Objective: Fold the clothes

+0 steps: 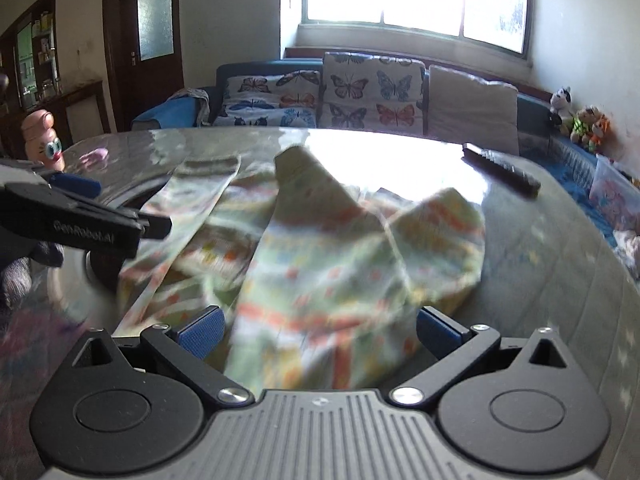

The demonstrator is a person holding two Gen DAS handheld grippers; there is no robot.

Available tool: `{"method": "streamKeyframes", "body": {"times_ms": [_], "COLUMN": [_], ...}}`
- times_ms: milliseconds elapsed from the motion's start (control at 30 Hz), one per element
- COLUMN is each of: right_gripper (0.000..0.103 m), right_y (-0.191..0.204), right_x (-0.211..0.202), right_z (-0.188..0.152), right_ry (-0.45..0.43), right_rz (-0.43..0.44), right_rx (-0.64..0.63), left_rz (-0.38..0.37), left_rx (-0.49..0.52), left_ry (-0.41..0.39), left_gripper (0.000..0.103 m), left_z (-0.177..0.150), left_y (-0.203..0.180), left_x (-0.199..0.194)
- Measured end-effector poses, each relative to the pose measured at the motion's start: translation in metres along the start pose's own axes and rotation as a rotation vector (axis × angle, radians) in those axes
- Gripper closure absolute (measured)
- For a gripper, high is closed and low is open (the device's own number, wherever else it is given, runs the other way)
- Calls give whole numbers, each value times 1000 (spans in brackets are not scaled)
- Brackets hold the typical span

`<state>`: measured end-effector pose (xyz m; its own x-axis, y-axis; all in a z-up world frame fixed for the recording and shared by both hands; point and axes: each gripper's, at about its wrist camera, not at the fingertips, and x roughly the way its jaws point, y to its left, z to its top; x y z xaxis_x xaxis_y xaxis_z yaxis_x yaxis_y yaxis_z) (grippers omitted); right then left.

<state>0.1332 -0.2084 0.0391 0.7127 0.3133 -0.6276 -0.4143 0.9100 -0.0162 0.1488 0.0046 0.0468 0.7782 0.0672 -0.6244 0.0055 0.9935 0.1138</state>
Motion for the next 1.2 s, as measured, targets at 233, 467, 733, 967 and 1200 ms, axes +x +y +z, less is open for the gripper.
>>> {"method": "streamKeyframes", "body": {"times_ms": [233,467,733,967,1200], "right_gripper": [6,16,58,97,100], "right_y": [-14,-11,-9,-19,-42], "right_x": [52,111,160,141,81], "right_z": [49,84,95,89,81], "right_ry": [-8,2,61,33,-65], "right_rz": [25,9,46,74,36], "right_rx": [-4,-47,-36,14,73], "left_rz": [-32,-62,-86,-90,-25], "left_rx": [-33,-68,-65,-100,-176], "left_ry": [59,123,120,89,17], "left_gripper": [22,30,78,99,101], "left_z": [16,31,37,31,26], "left_y": [9,19,27,42,69], "left_x": [49,98,112,100,56]}}
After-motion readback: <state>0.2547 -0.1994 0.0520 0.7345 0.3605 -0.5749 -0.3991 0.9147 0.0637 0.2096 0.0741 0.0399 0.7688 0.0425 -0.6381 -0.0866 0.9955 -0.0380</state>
